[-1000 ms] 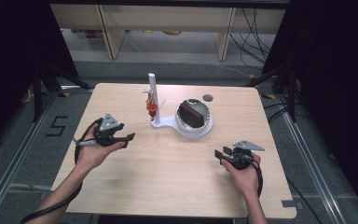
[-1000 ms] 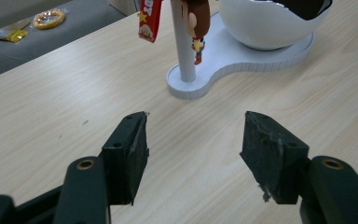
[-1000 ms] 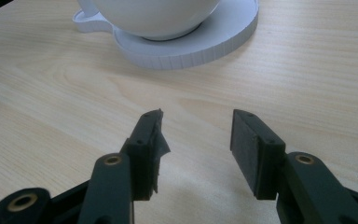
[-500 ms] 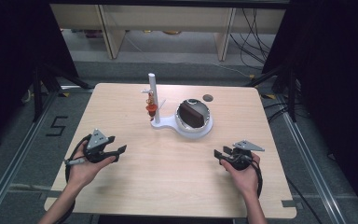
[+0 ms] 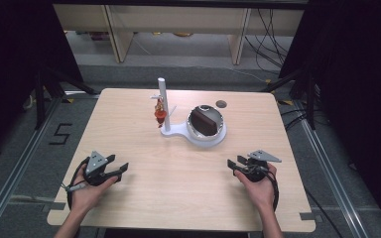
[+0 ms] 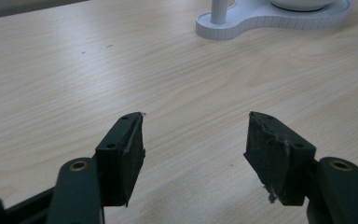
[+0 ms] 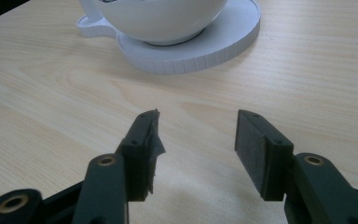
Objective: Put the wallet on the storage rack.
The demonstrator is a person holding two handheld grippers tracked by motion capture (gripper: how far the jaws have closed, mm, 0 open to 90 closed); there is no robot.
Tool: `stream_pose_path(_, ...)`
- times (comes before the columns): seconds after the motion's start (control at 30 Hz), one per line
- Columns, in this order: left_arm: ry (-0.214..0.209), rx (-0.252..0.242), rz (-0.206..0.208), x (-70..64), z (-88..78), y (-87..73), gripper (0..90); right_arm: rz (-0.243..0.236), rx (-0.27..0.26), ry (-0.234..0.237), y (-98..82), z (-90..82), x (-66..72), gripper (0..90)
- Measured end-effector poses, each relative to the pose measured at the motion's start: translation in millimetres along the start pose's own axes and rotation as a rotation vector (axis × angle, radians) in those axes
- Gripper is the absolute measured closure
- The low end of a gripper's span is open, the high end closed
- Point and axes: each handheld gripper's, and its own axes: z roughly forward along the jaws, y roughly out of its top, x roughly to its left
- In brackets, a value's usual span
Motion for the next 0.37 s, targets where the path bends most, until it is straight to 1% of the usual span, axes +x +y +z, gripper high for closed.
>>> stream_pose_path(0.03, 0.015, 0.004, -0.005, -2.5, -1.2, -1.4, 36.2, 0.008, -0.005, -0.005, -0.7, -0.4, 0.6, 50.2)
stream_pose_path(0.07, 0.009, -0.009, 0.003, -2.8, -0.4, -2.7, 36.2, 0.012, -0.003, 0.007, -1.0, -1.1, 0.8, 50.1)
stream_pose_path(0.1, 0.014, -0.022, 0.014, -3.9, -0.2, -4.2, 36.1, 0.004, -0.008, 0.006, -1.3, -0.9, 0.2, 50.0)
stream_pose_path(0.13, 0.017, -0.021, 0.021, -4.4, -0.3, -4.2, 36.2, -0.014, -0.015, 0.001, -1.6, -0.6, -1.4, 49.8)
stream_pose_path(0.17, 0.017, -0.034, 0.024, -5.0, -0.4, -4.3, 36.1, -0.022, -0.03, -0.016, -2.1, 0.1, -1.6, 49.7)
stream_pose_path(0.2, 0.019, -0.043, 0.021, -5.3, -0.4, -4.1, 36.0, 0.003, -0.028, -0.01, -2.5, -1.0, 0.4, 49.3)
stream_pose_path(0.23, 0.013, -0.055, 0.027, -4.4, 0.8, -4.1, 35.9, -0.012, -0.036, -0.013, -2.6, -0.9, -0.7, 49.2)
stream_pose_path(0.27, 0.022, -0.042, 0.018, -5.5, -0.2, -4.1, 35.8, -0.006, -0.039, -0.013, -2.8, -1.2, -0.5, 49.0)
stream_pose_path(0.3, 0.022, -0.043, 0.021, -5.7, 0.1, -4.1, 35.7, -0.029, -0.047, -0.012, -2.8, -1.4, -3.0, 48.9)
stream_pose_path(0.33, 0.019, -0.051, 0.023, -6.0, 0.6, -4.4, 35.9, 0.007, -0.036, -0.019, -3.5, -3.1, -0.2, 48.8)
stream_pose_path(0.37, 0.024, -0.048, 0.025, -6.8, 0.0, -4.3, 35.9, -0.015, -0.05, -0.032, -4.0, -1.8, -1.9, 48.7)
